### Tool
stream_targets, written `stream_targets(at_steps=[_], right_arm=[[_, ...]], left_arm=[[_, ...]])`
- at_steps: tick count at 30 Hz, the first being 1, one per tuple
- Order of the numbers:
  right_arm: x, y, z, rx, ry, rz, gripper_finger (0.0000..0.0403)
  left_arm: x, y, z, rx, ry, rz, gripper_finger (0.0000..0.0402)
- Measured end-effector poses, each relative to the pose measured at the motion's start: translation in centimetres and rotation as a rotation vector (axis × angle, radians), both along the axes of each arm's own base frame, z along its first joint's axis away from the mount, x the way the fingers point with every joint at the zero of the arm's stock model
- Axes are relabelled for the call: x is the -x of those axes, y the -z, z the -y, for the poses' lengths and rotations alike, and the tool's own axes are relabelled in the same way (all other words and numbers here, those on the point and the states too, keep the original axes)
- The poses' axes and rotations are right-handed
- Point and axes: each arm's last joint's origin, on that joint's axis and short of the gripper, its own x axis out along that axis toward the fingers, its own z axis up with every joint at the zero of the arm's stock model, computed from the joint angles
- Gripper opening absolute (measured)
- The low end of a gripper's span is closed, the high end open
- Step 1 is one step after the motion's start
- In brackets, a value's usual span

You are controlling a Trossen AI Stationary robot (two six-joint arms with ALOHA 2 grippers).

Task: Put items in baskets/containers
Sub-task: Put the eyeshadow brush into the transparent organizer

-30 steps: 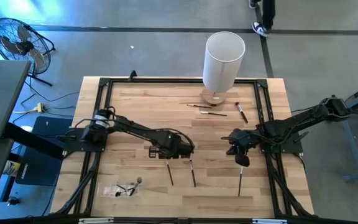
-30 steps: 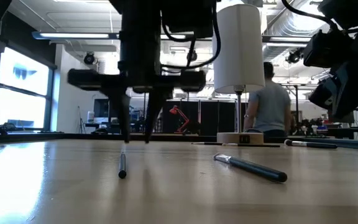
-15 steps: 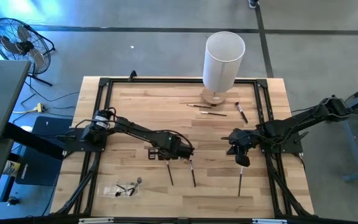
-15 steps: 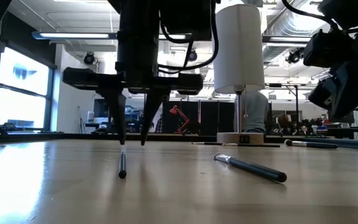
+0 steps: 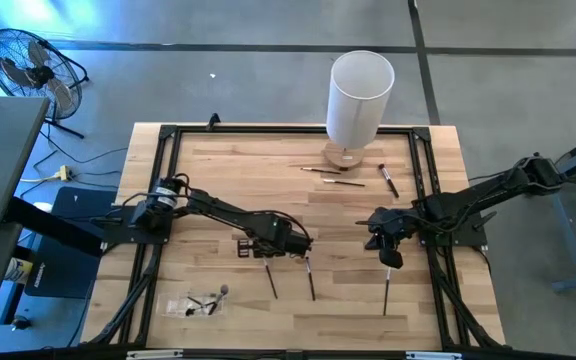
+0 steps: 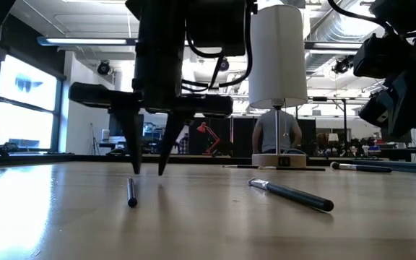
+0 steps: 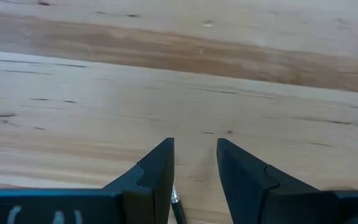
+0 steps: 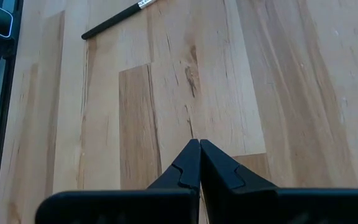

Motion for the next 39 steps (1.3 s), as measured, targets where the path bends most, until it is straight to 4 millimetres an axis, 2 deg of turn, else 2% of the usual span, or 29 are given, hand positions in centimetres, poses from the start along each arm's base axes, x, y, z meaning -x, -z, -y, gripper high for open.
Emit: stream_targets(at_steps=[9, 12, 15, 28, 32, 37, 39], right_arm=[[0.0, 0.0, 0.0, 0.0, 0.0, 0.0, 0.0], [0.0, 0.0, 0.0, 0.0, -0.001, 0.0, 0.0], [0.0, 0.0, 0.0, 0.002, -0.003, 0.001, 0.0], [0.0, 0.0, 0.0, 0.002, -0.014, 0.002, 0.0], [0.0, 0.0, 0.0, 0.006, -0.019, 0.004, 0.0], [0.0, 0.0, 0.0, 0.005, -0.021, 0.003, 0.0], [0.0, 0.0, 0.0, 0.006, -0.024, 0.004, 0.0]], left_arm=[[1.0, 0.0, 0.4, -0.01, -0.035, -0.089, 0.0117], [0.8, 0.0, 0.5, 0.007, -0.042, -0.074, 0.0117], [0.0, 1.0, 0.6, 0.015, -0.042, -0.046, 0.0117], [-0.1, 2.1, 0.5, 0.006, -0.055, -0.078, 0.0115], [-0.4, 2.3, 0.4, 0.001, -0.051, -0.048, 0.0088], [-0.6, 2.5, 0.4, -0.016, -0.002, -0.032, 0.0019], [-0.6, 2.5, 0.4, -0.017, 0.013, -0.03, 0.0007]])
